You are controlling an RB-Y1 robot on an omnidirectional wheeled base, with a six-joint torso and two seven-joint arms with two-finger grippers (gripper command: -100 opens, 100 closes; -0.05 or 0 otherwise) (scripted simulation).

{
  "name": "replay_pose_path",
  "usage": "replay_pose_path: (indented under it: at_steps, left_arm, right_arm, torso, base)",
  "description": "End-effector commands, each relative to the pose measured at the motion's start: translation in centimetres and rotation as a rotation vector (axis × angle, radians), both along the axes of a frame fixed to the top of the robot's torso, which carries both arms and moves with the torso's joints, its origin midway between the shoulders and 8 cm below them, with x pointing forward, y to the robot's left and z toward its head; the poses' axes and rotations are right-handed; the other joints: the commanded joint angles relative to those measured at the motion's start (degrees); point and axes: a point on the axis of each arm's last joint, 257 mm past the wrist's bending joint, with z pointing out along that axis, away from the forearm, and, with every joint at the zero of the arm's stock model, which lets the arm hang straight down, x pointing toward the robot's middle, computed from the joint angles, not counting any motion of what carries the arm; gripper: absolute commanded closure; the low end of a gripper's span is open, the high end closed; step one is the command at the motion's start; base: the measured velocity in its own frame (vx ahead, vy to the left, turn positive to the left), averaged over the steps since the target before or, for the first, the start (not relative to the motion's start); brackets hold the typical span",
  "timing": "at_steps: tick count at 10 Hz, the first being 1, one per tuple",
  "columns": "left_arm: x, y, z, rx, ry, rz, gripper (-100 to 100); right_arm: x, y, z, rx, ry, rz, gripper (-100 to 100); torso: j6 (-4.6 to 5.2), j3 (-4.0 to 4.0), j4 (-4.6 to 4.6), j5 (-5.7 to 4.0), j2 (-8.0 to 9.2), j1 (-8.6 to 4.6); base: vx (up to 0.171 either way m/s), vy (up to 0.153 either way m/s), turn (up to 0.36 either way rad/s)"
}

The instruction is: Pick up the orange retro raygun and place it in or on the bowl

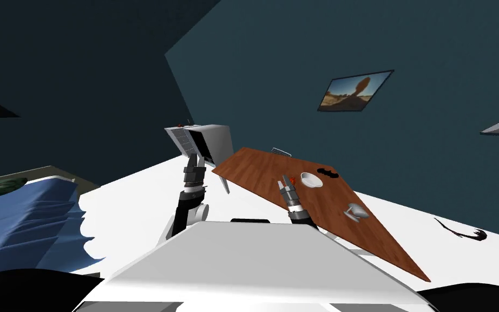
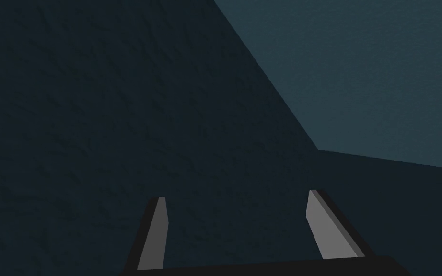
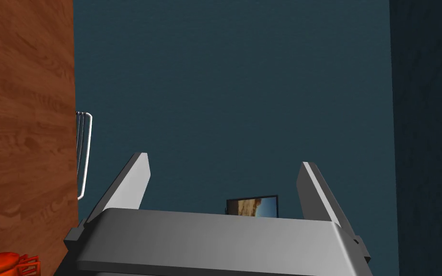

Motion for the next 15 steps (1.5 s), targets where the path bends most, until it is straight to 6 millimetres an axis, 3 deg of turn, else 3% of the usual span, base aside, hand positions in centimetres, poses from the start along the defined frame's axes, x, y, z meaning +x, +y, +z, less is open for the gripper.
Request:
replay_pose_path:
  at_steps: [1,3,4,6,7,8,9,11,12,14,15]
  left_arm:
    - [0.0,0.0,0.0,0.0,0.0,0.0,0]
    - [0.0,0.0,0.0,0.0,0.0,0.0,0]
    - [0.0,0.0,0.0,0.0,0.0,0.0,0]
    - [0.0,0.0,0.0,0.0,0.0,0.0,0]
    - [0.0,0.0,0.0,0.0,0.0,0.0,0]
    - [0.0,0.0,0.0,0.0,0.0,0.0,0]
    - [0.0,0.0,0.0,0.0,0.0,0.0,0]
    - [0.0,0.0,0.0,0.0,0.0,0.0,0]
    - [0.0,0.0,0.0,0.0,0.0,0.0,0]
    - [0.0,0.0,0.0,0.0,0.0,0.0,0]
    - [0.0,0.0,0.0,0.0,0.0,0.0,0]
  right_arm:
    - [-0.2,0.4,-1.7,-0.005,0.045,0.024,-100]
    - [-2.4,1.3,-6.8,-0.007,0.177,0.067,-100]
    - [-2.6,1.9,-7.0,-0.001,0.184,0.08,-100]
    - [-5.6,2.6,-12.3,-0.004,0.326,0.123,-100]
    - [-5.9,3.2,-12.4,0.0,0.331,0.136,-100]
    - [-7.8,3.7,-15.1,0.004,0.407,0.16,-100]
    - [-7.9,3.7,-15.1,-0.001,0.409,0.163,-100]
    - [-12.1,4.0,-20.1,-0.007,0.558,0.202,-100]
    - [-12.5,4.2,-20.3,-0.011,0.57,0.215,-100]
    - [-17.3,3.6,-24.9,-0.031,0.723,0.247,-100]
    - [-17.9,3.7,-25.2,-0.033,0.736,0.26,-100]
  torso:
    - [0.0,0.0,0.0,0.0,0.0,0.0]
    - [0.02,0.02,0.01,-0.01,0.05,-0.04]
    - [0.03,0.04,0.01,0.0,0.07,0.03]
    - [0.03,0.05,0.02,-0.01,0.09,-0.06]
    - [0.02,0.06,0.02,0.0,0.12,0.02]
    - [0.08,0.08,0.03,0.01,0.14,-0.03]
    - [0.03,0.07,0.03,0.0,0.13,-0.03]
    - [0.04,0.09,0.04,0.0,0.16,-0.02]
    - [0.04,0.08,0.04,0.01,0.15,0.03]
    - [0.06,0.1,0.04,0.01,0.19,-0.03]
    - [0.05,0.1,0.04,0.01,0.18,0.02]
  base:
    - [0.026,0.047,0.109]
    - [0.012,0.064,0.29]
    - [0.013,0.047,0.123]
    - [0.005,0.062,0.313]
    - [0.002,0.051,0.124]
    - [0.006,0.054,0.25]
    - [0.003,0.038,0.105]
    - [0.0,0.071,0.291]
    - [0.004,0.056,0.098]
    - [-0.003,0.069,0.264]
    - [-0.004,0.062,0.127]
